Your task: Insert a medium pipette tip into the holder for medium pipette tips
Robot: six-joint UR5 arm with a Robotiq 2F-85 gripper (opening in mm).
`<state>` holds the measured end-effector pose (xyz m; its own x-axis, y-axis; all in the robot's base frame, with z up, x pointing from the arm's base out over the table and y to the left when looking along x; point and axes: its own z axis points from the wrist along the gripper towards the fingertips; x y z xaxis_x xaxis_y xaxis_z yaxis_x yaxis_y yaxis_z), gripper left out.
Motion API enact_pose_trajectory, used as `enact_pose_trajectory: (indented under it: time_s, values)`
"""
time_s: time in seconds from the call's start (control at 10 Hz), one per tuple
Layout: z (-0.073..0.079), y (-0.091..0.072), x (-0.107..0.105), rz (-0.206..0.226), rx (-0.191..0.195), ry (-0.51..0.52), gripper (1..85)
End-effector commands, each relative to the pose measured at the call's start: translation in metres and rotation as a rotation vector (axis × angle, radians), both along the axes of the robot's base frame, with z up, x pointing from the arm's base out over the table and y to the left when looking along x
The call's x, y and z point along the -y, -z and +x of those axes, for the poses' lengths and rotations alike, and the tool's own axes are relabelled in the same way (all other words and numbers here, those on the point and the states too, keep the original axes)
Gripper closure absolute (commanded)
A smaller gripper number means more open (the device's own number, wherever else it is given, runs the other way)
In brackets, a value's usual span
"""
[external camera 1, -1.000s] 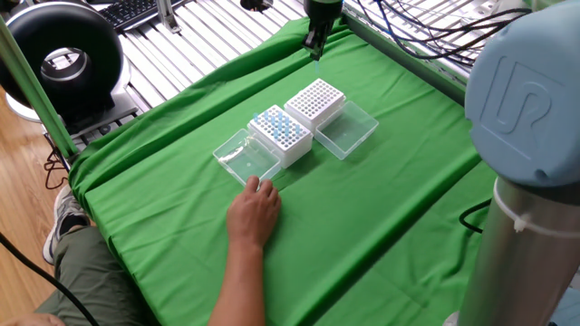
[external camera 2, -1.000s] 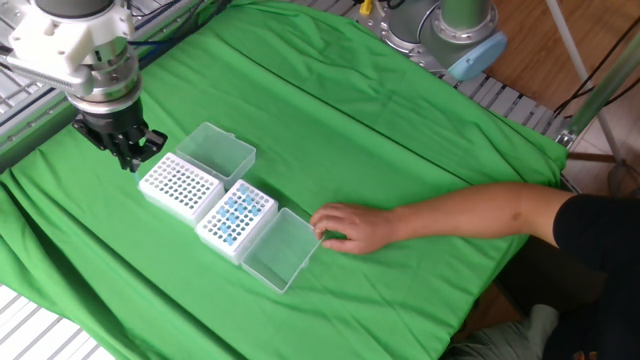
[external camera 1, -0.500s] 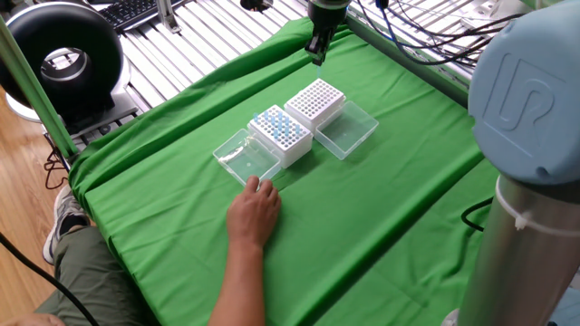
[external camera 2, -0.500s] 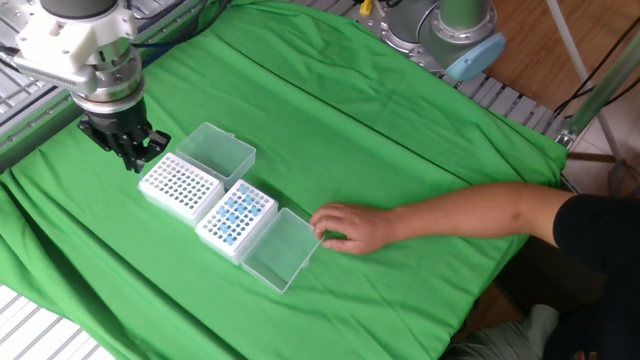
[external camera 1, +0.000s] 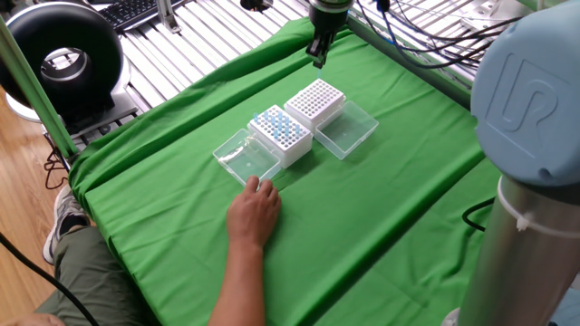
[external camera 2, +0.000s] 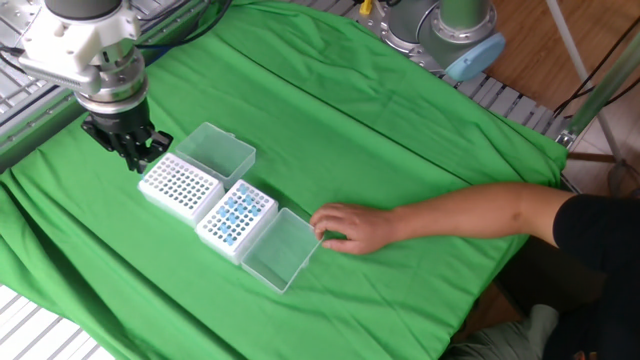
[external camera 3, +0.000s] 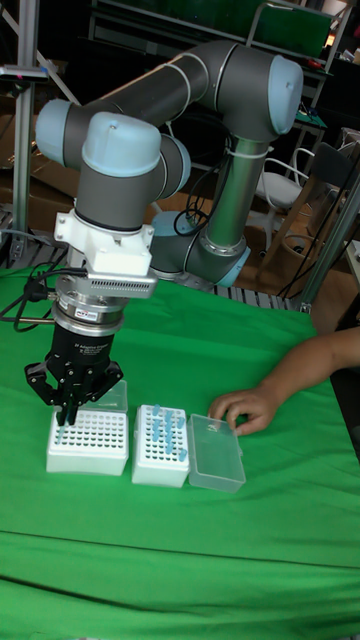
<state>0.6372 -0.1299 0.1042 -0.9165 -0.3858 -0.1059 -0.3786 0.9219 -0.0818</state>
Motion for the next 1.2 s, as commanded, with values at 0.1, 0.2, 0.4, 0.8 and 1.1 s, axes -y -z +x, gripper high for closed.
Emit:
enact_pose_trajectory:
  time_s: [0.1, 0.2, 0.4, 0.8, 1.1]
  values:
    - [-0.0024, -0.0047, -0.0001, 0.004, -0.001, 0.005, 84.7]
    - [-0.0036, -0.0088, -0.0005, 0.003, -0.007, 0.007, 84.7]
    - [0.0003, -0.007, -0.0026, 0.012, 0.002, 0.005, 84.7]
    - [0.0016, -0.0064, -0.0023, 0.012, 0.007, 0.005, 84.7]
    - [0.003, -0.0048, -0.0022, 0.013, 0.01, 0.005, 84.7]
